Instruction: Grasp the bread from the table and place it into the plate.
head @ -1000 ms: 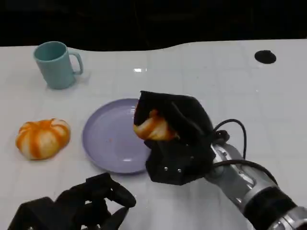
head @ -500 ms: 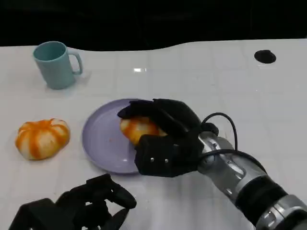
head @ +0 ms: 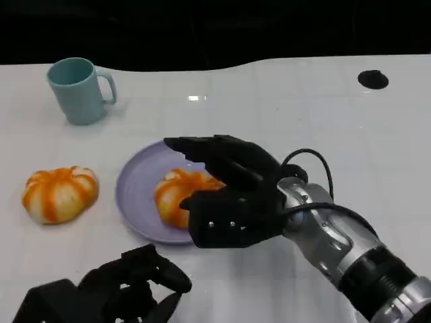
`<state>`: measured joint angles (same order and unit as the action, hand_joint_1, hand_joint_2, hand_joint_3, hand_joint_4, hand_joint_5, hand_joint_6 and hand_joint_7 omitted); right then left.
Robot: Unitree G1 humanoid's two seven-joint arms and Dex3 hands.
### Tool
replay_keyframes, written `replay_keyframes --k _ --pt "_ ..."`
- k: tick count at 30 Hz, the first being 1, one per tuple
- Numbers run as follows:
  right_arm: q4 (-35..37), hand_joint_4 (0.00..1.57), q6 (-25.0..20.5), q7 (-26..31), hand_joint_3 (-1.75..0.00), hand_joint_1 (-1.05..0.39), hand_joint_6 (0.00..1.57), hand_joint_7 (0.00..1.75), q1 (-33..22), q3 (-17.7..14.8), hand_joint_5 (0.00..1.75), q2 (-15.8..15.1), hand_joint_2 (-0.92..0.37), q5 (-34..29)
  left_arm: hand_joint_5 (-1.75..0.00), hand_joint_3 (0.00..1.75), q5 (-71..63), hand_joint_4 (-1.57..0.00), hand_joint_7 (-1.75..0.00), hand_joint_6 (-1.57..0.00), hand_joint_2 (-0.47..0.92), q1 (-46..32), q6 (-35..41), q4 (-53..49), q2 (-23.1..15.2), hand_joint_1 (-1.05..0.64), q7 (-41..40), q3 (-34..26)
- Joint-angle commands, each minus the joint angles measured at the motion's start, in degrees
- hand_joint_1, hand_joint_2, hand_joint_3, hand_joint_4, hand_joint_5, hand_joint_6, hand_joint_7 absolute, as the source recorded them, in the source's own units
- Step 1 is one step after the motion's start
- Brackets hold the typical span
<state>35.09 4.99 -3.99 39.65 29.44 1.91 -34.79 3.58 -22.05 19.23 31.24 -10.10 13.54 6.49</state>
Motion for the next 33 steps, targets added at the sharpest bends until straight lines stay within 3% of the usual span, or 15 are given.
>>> replay_keyframes --k 1,6,10,15,23,27,29,33 --pt "-4.84 0.05 -0.34 -0.99 -0.33 -0.81 0.11 0.01 -2.09 0.40 0.19 -2.88 -0.92 -0.92 -1.75 0.71 0.08 -0.66 -1.33 -0.61 0.79 0.08 -0.47 -0.43 -0.36 -0.22 -0.15 -0.29" --pt "-11.05 0.13 1.64 -0.12 -0.29 -0.74 0.19 0.04 -6.04 -1.20 0.28 -5.67 -0.92 -0.10 -1.75 0.71 -0.27 -0.67 -1.33 -0.60 0.79 0.55 -0.63 -0.85 -0.47 -0.23 -0.22 -0.23" --pt "-15.64 0.23 4.79 -0.09 -0.24 -0.68 0.28 0.08 -10.16 -4.21 0.37 -7.10 -0.92 4.00 -1.75 0.72 -0.23 -0.67 -1.34 -0.60 0.78 1.06 -0.70 -1.30 -0.42 -0.22 -0.18 -0.20" --pt "-21.19 0.27 8.43 1.22 -0.21 -0.63 0.41 0.13 -15.01 -6.81 0.69 -9.16 -0.92 5.75 -1.75 0.73 -0.39 -0.67 -1.34 -0.59 0.78 1.27 -1.37 -1.74 -0.42 -0.23 -0.17 -0.14" --pt "-31.15 0.36 11.66 0.58 -0.20 -0.57 0.53 0.20 -23.40 -11.11 0.87 -12.79 -0.92 8.60 -1.75 0.75 -0.78 -0.71 -1.35 -0.59 0.78 1.36 -2.14 -2.18 -0.39 -0.23 -0.32 0.06" --pt "-33.87 0.39 14.41 1.78 -0.13 -0.50 0.61 0.33 -27.79 -13.32 1.08 -14.18 -0.92 10.00 -1.75 0.76 -0.49 -0.71 -1.36 -0.60 0.77 1.08 -1.67 -1.83 -0.20 -0.25 -0.39 -0.11" --pt "-34.79 0.43 16.48 2.30 -0.09 -0.46 0.58 0.57 -29.90 -14.52 1.25 -14.91 -0.92 10.80 -1.75 0.75 -0.40 -0.70 -1.35 -0.60 0.76 1.01 -1.53 -1.76 -0.15 -0.25 -0.39 -0.18" --pt "-37.62 0.50 18.18 1.25 -0.08 -0.40 0.57 0.79 -33.65 -16.79 1.34 -16.58 -0.92 12.46 -1.75 0.76 -0.51 -0.68 -1.35 -0.60 0.77 1.06 -1.70 -1.75 -0.39 -0.25 -0.15 -0.17"
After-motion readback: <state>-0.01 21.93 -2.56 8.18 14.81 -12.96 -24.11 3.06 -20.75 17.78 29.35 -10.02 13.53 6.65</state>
